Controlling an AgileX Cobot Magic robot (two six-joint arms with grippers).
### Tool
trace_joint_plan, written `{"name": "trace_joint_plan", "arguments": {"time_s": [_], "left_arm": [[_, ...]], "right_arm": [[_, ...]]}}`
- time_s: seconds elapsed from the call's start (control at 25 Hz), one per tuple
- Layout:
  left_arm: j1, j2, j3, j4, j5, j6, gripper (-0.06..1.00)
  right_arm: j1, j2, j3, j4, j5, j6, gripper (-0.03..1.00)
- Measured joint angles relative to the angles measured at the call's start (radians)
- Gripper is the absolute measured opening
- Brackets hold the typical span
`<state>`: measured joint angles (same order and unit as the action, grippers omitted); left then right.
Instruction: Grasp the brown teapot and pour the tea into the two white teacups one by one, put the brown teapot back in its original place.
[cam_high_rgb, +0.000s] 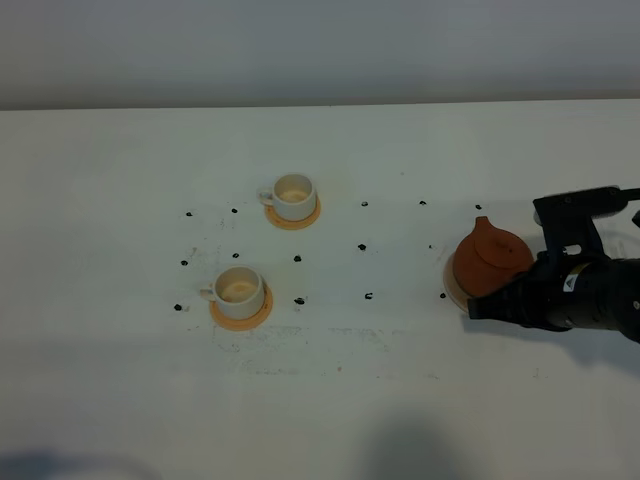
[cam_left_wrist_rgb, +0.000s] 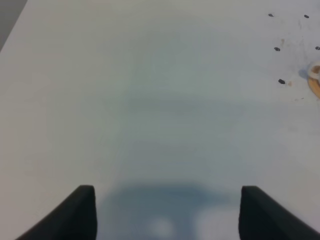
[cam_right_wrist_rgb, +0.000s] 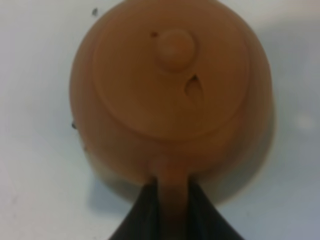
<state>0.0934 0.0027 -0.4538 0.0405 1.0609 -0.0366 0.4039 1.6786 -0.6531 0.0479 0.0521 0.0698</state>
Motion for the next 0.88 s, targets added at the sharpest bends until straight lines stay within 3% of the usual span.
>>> {"name": "trace_joint_plan", "arguments": {"time_s": [0.88], "left_arm": [[0.000,0.000,0.000,0.000,0.000,0.000,0.57]], "right_arm": [[0.000,-0.070,-0.039,0.005,0.017,-0.047,0.09]]}}
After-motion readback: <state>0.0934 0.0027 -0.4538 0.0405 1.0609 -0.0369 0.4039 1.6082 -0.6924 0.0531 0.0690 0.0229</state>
